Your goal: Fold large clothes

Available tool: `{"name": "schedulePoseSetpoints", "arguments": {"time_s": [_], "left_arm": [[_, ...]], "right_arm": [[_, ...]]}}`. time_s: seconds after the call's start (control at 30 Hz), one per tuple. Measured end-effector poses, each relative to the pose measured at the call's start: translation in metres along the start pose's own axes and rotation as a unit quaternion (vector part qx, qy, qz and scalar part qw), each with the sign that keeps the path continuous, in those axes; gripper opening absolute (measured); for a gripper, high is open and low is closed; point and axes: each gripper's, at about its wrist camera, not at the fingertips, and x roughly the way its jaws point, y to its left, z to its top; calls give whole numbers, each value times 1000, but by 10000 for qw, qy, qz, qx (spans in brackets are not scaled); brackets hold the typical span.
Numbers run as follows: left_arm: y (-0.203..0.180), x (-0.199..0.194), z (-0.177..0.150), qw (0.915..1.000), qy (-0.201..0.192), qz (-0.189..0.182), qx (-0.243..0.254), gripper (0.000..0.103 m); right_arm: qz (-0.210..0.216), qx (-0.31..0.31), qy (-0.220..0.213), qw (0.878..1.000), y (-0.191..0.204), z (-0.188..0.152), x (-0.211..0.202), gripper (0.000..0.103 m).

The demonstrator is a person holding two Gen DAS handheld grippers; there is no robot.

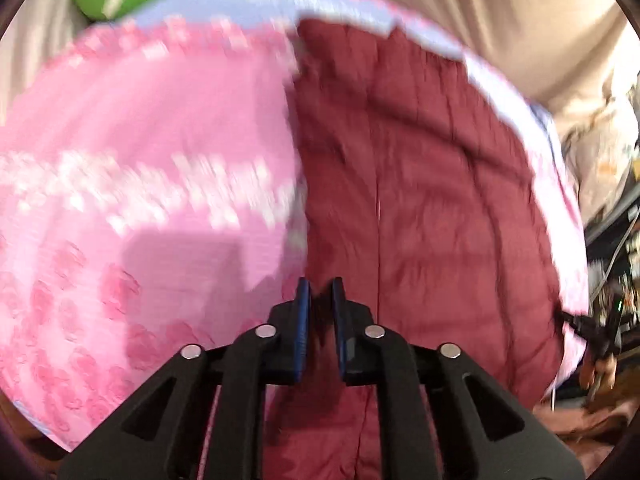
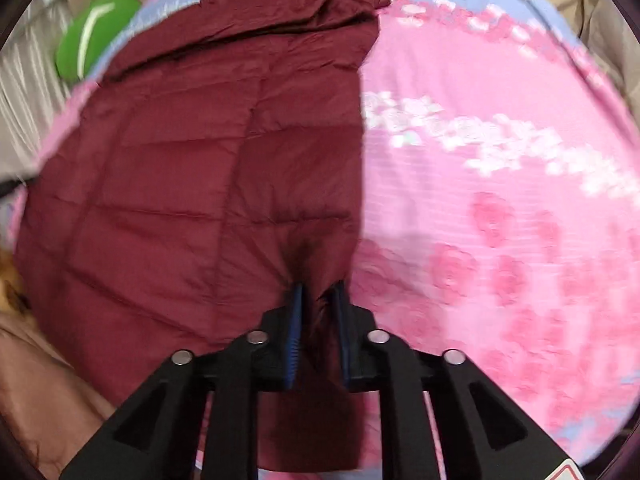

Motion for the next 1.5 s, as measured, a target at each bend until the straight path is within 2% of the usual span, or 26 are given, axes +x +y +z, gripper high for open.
{"name": "schedulePoseSetpoints", "arguments": {"time_s": [0.03, 0.1, 0.13, 0.23, 0.3, 0.37, 0.4, 0.43, 0.53, 0.6, 0.63, 0.7, 0.73, 0.77, 0.83, 0.93, 0.97, 1.03, 1.1, 1.17, 1.23, 1.3, 1.37, 1.4, 1.43, 1.5], "left_arm": [[-3, -7, 12, 9997, -233, 39, 23, 21], [-19, -17, 43, 9970, -734, 86, 238, 50], [-25, -15, 65, 9951, -914, 108, 351, 54], [-66, 9, 118, 9866, -1378, 121, 864, 55], [-89, 29, 146, 9842, -1444, 88, 1024, 55], [-111, 64, 169, 9848, -1291, 76, 1156, 55], [-120, 81, 176, 9859, -1217, 144, 1140, 55], [-129, 106, 186, 9871, -1049, 239, 1189, 55], [-134, 155, 199, 9902, -802, 399, 1069, 55], [-126, 175, 204, 9933, -691, 331, 861, 55], [-120, 183, 207, 9946, -651, 291, 754, 55], [-117, 195, 210, 9944, -701, 320, 724, 55], [-117, 202, 212, 9939, -714, 368, 752, 55], [-118, 208, 214, 9936, -708, 395, 789, 55], [-120, 215, 214, 9925, -723, 458, 874, 56], [-120, 222, 209, 9894, -819, 516, 1082, 57], [-119, 223, 206, 9884, -883, 494, 1130, 57], [-121, 223, 202, 9865, -945, 532, 1223, 57], [-123, 218, 203, 9863, -892, 554, 1269, 57], [-120, 202, 209, 9884, -850, 333, 1216, 57], [-121, 181, 221, 9868, -1074, 231, 1189, 58], [-127, 166, 238, 9830, -1339, 250, 1233, 70], [-139, 170, 262, 9804, -1437, 287, 1315, 75], [-141, 176, 269, 9812, -1385, 267, 1317, 75], [-145, 190, 279, 9834, -1262, 278, 1271, 75], [-146, 217, 288, 9870, -1024, 377, 1183, 74]], "right_arm": [[-225, -81, -198, 9995, 1, 10, -9, 21], [-446, -112, -815, 9956, 1, 43, -29, 28], [-425, -92, -1072, 9933, 1, 60, -35, 34], [-247, -50, -1740, 9844, 9, 121, -38, 36], [40, -9, -1809, 9835, 22, 161, -24, 36], [470, -101, -1647, 9852, 41, 206, 6, 32], [492, -153, -1600, 9858, 48, 218, 17, 32], [354, -294, -1495, 9877, 61, 235, 35, 32], [-357, -382, -1402, 9887, 78, 258, 69, 35], [-630, -231, -1401, 9879, 73, 265, 79, 49], [-644, -49, -1452, 9873, 63, 270, 82, 56], [-386, 200, -1467, 9882, 51, 278, 89, 57], [-201, 276, -1326, 9906, 45, 282, 100, 42], [-112, 291, -1204, 9922, 43, 284, 107, 14], [213, 426, -1234, 9912, 41, 286, 107, 4], [335, 585, -1677, 9835, 36, 285, 91, 4], [272, 569, -1613, 9849, 34, 286, 97, 4], [126, 332, -1167, 9925, 37, 291, 128, 4], [-109, 174, -1127, 9934, 43, 296, 126, 6], [-325, 137, -1262, 9914, 50, 303, 106, 14], [-349, 80, -1621, 9861, 58, 315, 80, 21], [-169, 88, -1851, 9825, 67, 333, 63, 24], [241, 42, -1862, 9822, 82, 360, 62, 24], [404, -18, -1763, 9835, 91, 372, 68, 21], [564, -81, -1570, 9860, 103, 387, 81, 13], [742, -226, -1055, 9914, 127, 412, 119, 5]]}}
